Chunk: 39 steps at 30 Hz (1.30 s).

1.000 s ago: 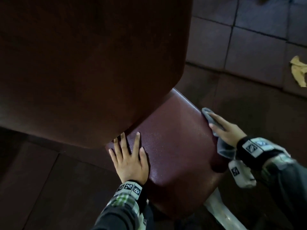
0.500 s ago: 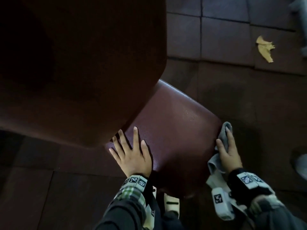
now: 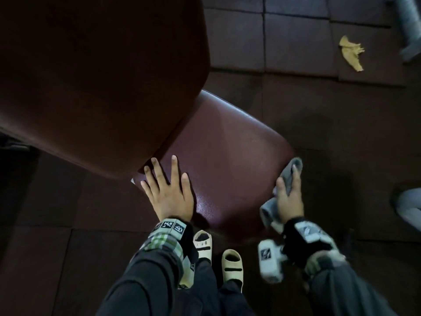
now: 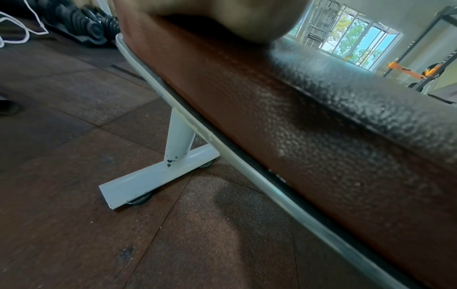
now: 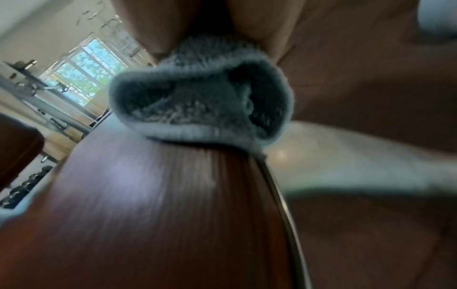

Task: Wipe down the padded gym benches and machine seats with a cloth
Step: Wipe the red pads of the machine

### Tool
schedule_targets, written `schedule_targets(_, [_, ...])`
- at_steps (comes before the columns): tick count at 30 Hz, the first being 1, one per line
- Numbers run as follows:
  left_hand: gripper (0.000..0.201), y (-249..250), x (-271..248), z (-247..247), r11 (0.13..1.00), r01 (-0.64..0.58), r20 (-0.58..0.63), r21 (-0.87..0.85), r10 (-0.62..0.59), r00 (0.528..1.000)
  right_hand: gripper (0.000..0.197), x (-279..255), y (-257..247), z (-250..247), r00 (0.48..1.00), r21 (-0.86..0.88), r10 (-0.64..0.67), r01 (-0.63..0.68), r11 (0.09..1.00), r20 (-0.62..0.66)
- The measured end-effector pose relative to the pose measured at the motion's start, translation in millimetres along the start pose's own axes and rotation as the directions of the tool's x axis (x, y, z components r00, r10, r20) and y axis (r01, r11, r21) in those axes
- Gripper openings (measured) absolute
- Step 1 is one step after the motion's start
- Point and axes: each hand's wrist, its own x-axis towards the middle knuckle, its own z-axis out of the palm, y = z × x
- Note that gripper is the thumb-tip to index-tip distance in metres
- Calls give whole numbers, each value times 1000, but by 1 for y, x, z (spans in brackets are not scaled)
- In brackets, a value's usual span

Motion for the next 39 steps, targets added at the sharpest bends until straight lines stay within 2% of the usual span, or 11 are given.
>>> schedule_targets(3, [57, -5, -1, -2, 999, -37, 29, 17, 37, 999, 58, -80, 17, 24, 1000, 79, -3, 2, 997, 14])
schedule_targets(6, [58, -9, -1, -4, 999, -51, 58, 15, 50, 997, 61, -121, 24, 41, 1000, 148, -26, 25, 989, 7])
schedule_targets(12, [59, -12, -3, -8, 997, -79, 71, 15, 78, 994, 55, -74, 9, 16, 999, 178, 3, -12, 984, 48])
schedule_targets(15, [58, -14, -4, -9, 995, -98, 73, 24, 96, 993, 55, -54, 1, 11, 1000, 170, 0, 0, 985, -3])
schedule_targets(25, [58, -22, -14, -21, 989, -149, 104, 18, 146, 984, 61, -101, 17, -17, 967, -57, -219, 228, 972, 128])
schedule_targets(27, [57, -23, -14, -20, 989, -150, 100, 12, 148, 984, 54, -95, 3, -22, 928, -123, -353, 366, 922, 117])
schedule_targets(29, [56, -24, -15, -19, 990, -142, 104, 3, 141, 985, 52, -87, -9, -18, 854, -262, -477, 518, 814, 207])
schedule_targets(33, [57, -14, -28, -22, 995, -83, 45, -62, 86, 995, 57, -80, -17, 10, 726, -367, -488, 675, 640, 484])
schedule_targets(35, [61, -4, -43, -25, 987, -17, 39, -163, 23, 999, 64, -83, -22, 19, 623, -254, -474, 734, 630, 623])
schedule_targets(36, [63, 2, -50, -24, 972, 21, 58, -233, -8, 998, 66, -83, -24, 20, 603, -199, -466, 724, 660, 647])
schedule_targets(39, [62, 33, -85, -25, 938, 76, 46, -337, -64, 997, 62, -76, -26, 1, 621, -77, -492, 664, 743, 610])
